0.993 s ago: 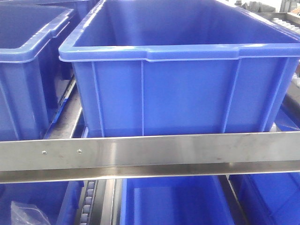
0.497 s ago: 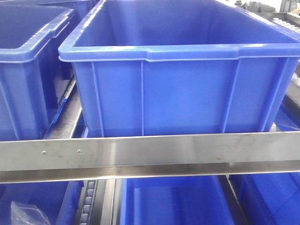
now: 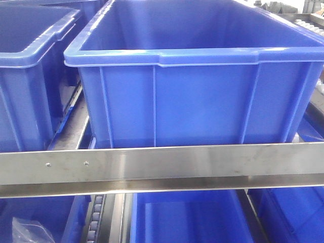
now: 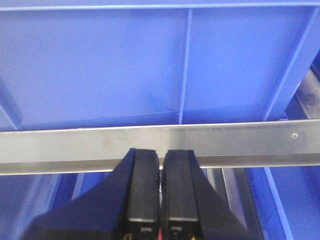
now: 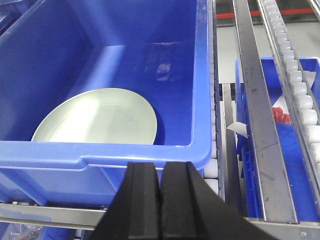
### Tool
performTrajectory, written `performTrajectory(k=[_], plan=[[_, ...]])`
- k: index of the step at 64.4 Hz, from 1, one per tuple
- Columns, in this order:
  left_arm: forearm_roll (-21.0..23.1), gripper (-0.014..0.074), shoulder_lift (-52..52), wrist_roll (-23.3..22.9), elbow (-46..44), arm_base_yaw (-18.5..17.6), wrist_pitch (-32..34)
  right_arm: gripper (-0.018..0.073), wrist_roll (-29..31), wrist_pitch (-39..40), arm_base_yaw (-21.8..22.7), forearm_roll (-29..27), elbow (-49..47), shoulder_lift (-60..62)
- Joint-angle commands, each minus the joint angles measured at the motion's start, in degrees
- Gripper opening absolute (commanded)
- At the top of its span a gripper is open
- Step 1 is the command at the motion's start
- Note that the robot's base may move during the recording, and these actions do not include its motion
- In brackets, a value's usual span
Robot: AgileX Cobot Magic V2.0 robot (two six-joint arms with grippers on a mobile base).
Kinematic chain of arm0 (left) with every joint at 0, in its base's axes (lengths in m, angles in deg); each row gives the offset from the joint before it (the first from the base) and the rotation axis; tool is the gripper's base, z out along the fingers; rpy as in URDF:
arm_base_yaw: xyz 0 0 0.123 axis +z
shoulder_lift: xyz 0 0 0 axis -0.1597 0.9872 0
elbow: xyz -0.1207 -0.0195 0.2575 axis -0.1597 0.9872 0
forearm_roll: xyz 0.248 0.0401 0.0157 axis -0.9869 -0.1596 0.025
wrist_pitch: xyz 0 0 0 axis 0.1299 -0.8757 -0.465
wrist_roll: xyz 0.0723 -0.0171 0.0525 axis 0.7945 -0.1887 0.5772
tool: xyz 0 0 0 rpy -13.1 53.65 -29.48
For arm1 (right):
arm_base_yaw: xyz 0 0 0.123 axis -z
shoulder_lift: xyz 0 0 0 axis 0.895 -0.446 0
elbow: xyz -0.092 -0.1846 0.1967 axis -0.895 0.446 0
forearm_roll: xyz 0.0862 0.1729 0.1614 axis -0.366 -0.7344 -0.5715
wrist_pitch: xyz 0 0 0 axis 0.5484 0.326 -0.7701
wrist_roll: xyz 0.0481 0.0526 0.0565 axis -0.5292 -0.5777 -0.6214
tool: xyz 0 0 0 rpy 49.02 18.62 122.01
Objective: Place green plate on second shelf with right arm
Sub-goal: 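Withdraw the right gripper upward from the bin and hold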
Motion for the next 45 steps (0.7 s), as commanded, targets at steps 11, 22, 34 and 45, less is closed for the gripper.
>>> performTrajectory(k=[11, 22, 34, 45], plan=[[-0.1, 0.0125, -1.3, -0.3, 2.4, 0.0, 3.6, 0.0057, 0.3, 4.0, 0.1, 1.1, -1.5, 0.3], [-0.1, 0.0125, -1.3, -0.3, 2.4, 0.0, 3.6, 0.0057, 0.3, 3.1, 0.5, 1.2, -0.5, 3.3], [-0.1, 0.0125, -1.3, -0.3, 2.4, 0.0, 3.6, 0.0056, 0.3, 3.1, 5.8, 1.6, 7.5, 14.8], [-0.1, 0.0125, -1.3, -0.3, 2.4, 0.0, 3.6, 0.0056, 0.3, 3.1, 9.8, 1.6, 16.3, 26.5]])
